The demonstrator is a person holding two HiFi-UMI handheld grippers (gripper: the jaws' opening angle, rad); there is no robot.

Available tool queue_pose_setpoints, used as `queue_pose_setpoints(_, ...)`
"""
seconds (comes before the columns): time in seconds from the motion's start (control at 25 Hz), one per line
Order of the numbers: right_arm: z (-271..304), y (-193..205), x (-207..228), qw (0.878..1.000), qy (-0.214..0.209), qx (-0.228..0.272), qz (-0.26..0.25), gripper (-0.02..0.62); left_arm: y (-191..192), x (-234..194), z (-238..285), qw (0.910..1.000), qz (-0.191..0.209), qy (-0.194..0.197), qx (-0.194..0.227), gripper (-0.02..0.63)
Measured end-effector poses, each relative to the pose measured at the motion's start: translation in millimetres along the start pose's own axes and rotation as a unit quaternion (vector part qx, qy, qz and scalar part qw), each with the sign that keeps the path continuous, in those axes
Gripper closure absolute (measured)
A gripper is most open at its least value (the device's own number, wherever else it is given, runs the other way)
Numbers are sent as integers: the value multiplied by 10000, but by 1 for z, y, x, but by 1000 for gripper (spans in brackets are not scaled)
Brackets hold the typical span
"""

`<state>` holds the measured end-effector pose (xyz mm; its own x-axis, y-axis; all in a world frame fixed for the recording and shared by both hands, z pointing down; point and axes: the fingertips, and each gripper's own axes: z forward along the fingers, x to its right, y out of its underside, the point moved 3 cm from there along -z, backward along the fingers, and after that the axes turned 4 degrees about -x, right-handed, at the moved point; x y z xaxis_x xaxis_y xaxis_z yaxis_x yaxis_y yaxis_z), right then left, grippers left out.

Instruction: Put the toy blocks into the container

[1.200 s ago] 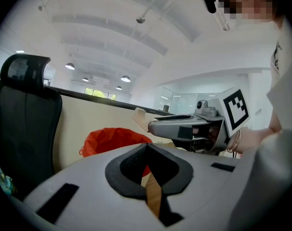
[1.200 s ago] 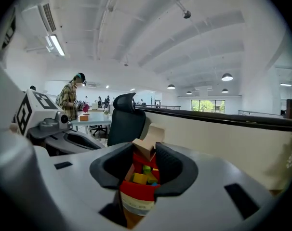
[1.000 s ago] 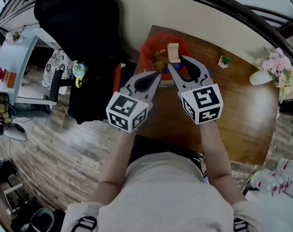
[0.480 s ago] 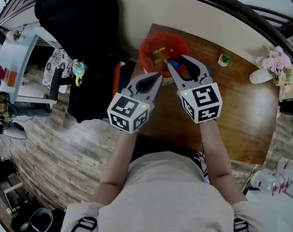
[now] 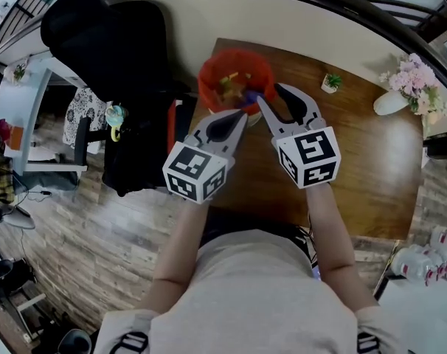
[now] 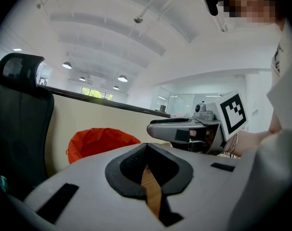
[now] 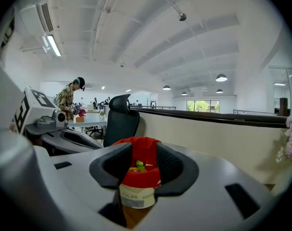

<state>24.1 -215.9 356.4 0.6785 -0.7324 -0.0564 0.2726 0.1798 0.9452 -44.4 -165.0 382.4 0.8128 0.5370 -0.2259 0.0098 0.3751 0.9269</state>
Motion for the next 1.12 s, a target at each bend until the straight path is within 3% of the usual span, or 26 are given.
queue_pose_setpoints(0.48,-26,37,35,9979,450,-298,353,431,6,28,43,9971,228,609,-394,591)
queue_pose_setpoints(1.12,-38,118,58,9868,745,-1124,899,430,68,56,95,9844,351,1106,-1323,591)
